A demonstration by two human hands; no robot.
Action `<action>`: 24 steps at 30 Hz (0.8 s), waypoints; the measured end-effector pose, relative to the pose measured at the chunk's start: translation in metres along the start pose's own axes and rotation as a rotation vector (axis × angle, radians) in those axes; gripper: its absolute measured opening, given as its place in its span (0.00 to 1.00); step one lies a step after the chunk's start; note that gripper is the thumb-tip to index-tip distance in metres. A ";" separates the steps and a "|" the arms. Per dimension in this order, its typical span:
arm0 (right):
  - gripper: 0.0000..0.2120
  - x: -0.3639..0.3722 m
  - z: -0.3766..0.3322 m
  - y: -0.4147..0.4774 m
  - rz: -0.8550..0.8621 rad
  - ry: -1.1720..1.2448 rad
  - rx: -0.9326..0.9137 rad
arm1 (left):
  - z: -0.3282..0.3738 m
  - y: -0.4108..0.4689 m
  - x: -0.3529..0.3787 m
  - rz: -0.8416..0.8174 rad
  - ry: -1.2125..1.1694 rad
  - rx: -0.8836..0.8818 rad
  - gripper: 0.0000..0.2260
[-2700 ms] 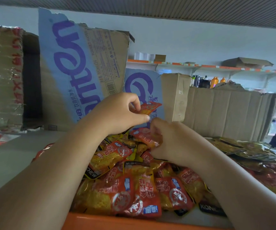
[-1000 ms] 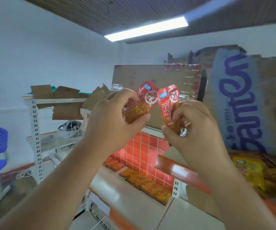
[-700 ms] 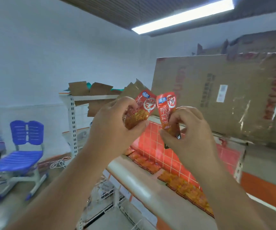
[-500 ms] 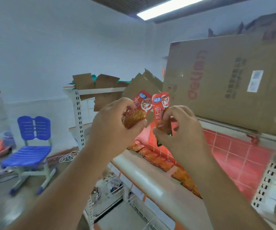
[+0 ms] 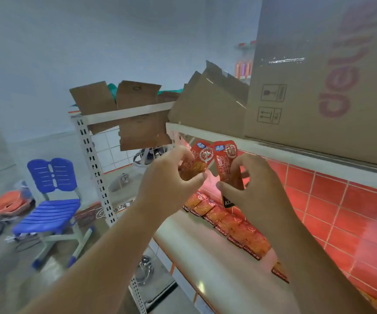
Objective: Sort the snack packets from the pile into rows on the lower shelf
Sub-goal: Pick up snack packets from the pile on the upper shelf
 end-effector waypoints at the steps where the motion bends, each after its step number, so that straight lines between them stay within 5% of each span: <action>1: 0.15 0.011 0.013 0.003 -0.024 -0.015 0.021 | -0.011 0.007 0.016 -0.025 -0.008 -0.017 0.14; 12: 0.16 0.110 0.137 -0.003 -0.191 -0.122 0.368 | -0.130 0.013 0.163 -0.224 -0.030 -0.211 0.17; 19: 0.18 0.171 0.204 -0.017 -0.197 -0.329 0.614 | -0.187 0.016 0.241 -0.361 -0.050 -0.170 0.15; 24: 0.25 0.202 0.226 -0.026 -0.214 -0.472 0.764 | -0.217 0.020 0.281 -0.438 -0.067 -0.070 0.23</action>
Point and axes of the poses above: each hand's wrist, its own y-axis towards the middle knuckle, its own x-axis out of the palm, z = x × y, the point moved 8 cm from there along y, towards the middle knuckle, and after that the axes turned 6 degrees about -y, right-handed, at the moved point
